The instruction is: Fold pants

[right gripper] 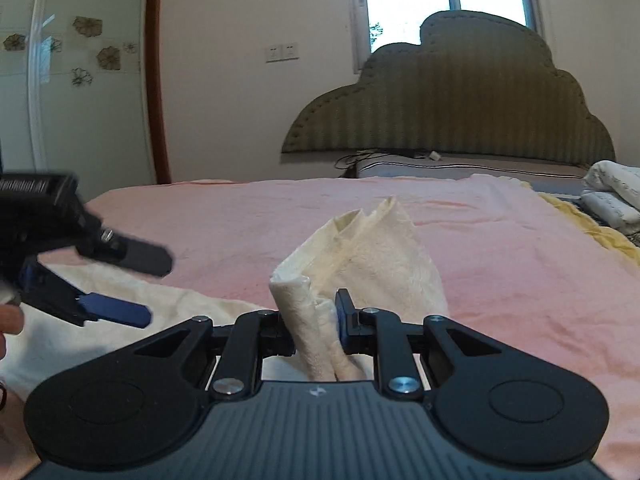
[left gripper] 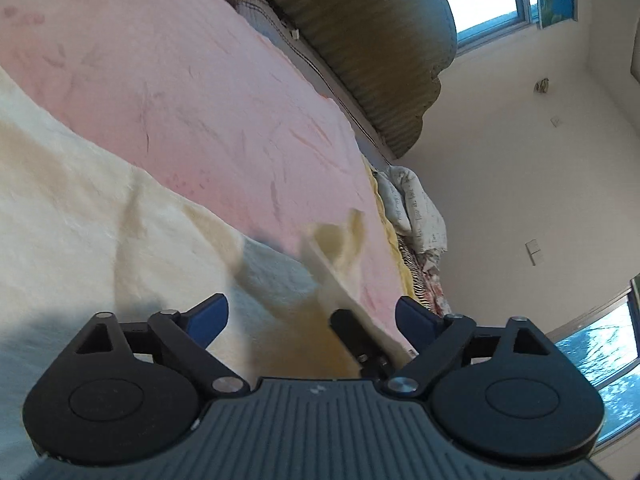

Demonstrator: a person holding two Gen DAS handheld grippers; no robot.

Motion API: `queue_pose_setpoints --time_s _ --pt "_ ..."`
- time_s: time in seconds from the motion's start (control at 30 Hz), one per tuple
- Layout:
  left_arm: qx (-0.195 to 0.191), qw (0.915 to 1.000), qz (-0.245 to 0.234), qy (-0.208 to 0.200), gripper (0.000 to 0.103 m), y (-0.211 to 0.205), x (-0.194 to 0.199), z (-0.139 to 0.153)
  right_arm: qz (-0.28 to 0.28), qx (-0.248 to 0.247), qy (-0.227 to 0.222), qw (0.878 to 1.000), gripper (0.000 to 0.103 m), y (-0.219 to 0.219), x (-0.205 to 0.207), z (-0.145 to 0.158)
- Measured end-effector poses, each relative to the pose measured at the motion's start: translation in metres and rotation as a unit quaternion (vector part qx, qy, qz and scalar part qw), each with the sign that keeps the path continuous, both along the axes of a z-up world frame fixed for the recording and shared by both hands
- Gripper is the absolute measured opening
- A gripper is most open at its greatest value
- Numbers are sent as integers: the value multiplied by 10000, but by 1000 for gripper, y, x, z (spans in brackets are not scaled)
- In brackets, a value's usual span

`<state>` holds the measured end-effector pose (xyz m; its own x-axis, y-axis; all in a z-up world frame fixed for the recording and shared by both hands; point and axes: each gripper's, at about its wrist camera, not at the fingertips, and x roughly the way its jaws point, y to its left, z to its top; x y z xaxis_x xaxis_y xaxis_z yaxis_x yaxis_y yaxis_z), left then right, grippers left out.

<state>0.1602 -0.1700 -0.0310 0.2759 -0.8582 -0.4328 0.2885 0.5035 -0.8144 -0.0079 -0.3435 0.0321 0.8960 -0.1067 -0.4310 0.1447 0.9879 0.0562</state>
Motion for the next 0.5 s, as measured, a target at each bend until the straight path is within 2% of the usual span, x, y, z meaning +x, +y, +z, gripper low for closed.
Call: queue_pose_setpoints --time_s 0.17,0.23,0.3,0.37,0.4,0.5 --pt "-50 9979 94 643 90 -18 21 -20 372 -78 3 9993 18 33 -1 -2" --pt "-19 9968 170 776 75 -17 29 -25 544 -236 -7 9982 18 45 -4 1" --pt "192 9962 154 838 30 -10 35 -28 772 -268 21 9967 18 57 -5 3" --pt "464 9956 157 803 16 1 37 -29 1018 -295 96 9943 18 69 -2 3" --pt "615 9958 194 656 12 9 37 -27 1120 -340 150 9930 19 76 0 2" --pt "1174 9925 344 58 9 30 34 -10 1488 -396 287 9877 19 95 12 -1"
